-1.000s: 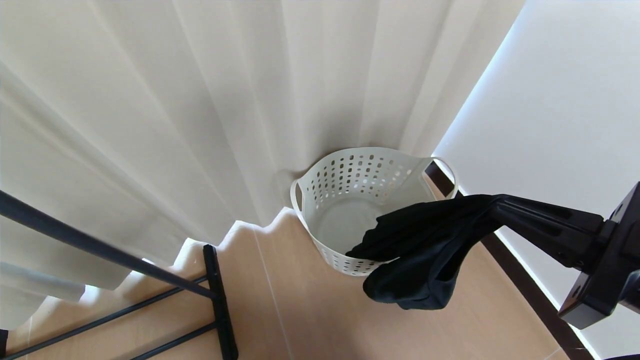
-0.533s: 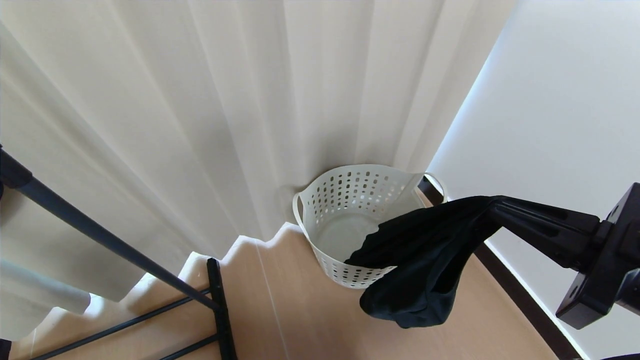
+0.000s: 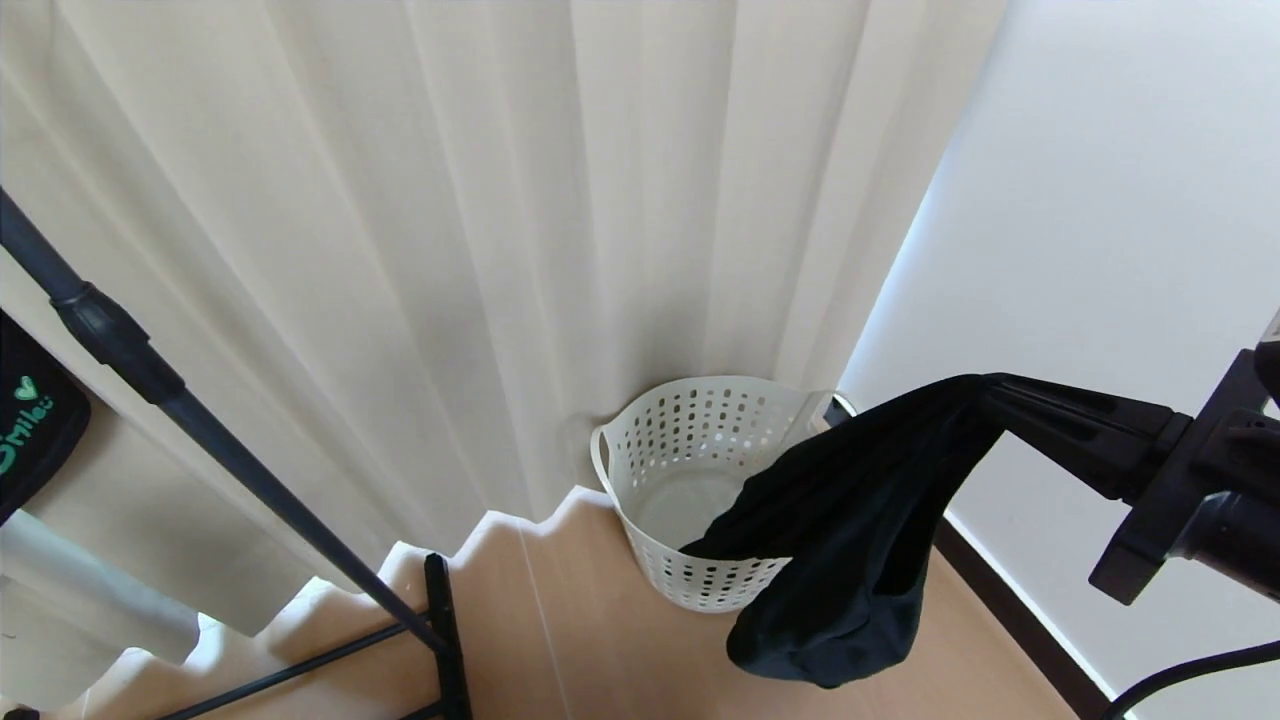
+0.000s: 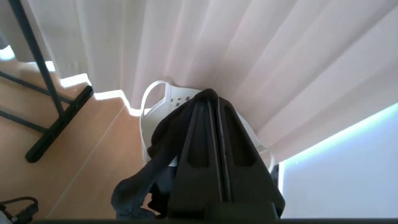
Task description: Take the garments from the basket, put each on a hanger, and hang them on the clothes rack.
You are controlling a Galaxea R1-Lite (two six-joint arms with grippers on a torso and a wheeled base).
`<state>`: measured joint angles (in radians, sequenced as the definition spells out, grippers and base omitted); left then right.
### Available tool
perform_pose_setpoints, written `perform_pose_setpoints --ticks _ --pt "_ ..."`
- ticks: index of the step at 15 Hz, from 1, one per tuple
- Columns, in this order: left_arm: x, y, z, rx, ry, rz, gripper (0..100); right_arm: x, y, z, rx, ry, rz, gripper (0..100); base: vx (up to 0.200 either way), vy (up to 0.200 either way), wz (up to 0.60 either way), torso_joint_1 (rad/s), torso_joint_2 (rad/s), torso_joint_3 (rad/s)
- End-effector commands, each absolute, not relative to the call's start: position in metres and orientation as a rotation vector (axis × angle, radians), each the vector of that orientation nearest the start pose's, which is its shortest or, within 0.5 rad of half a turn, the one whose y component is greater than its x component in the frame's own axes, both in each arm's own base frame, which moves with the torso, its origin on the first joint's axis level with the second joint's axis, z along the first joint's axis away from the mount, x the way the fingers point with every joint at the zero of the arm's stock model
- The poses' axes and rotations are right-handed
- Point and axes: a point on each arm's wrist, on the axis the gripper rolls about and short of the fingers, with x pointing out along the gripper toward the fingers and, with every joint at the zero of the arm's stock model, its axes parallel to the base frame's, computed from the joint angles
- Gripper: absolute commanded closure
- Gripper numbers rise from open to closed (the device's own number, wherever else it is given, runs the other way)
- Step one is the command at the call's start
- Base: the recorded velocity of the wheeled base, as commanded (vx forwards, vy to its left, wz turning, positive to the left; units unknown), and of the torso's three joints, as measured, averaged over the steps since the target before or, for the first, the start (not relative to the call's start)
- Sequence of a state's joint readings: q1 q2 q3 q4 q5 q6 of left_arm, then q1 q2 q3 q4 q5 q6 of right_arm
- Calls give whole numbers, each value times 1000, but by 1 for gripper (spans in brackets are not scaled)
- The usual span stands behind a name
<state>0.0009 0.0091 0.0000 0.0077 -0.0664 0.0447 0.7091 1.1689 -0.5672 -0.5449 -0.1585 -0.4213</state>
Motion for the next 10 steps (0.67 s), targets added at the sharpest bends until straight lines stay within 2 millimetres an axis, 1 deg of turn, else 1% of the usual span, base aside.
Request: perform_pose_setpoints --ticks 1,4,10 --pt "-22 -2 75 44 17 -65 0 136 108 232 -439 -53 540 100 0 0 0 32 -398 -168" --pt "-22 -2 75 44 17 -66 0 137 108 233 -438 -55 535 100 0 0 0 63 -440 -167" --pt "-22 -2 75 42 17 -65 0 144 104 234 -439 -45 496 100 0 0 0 115 -462 -150"
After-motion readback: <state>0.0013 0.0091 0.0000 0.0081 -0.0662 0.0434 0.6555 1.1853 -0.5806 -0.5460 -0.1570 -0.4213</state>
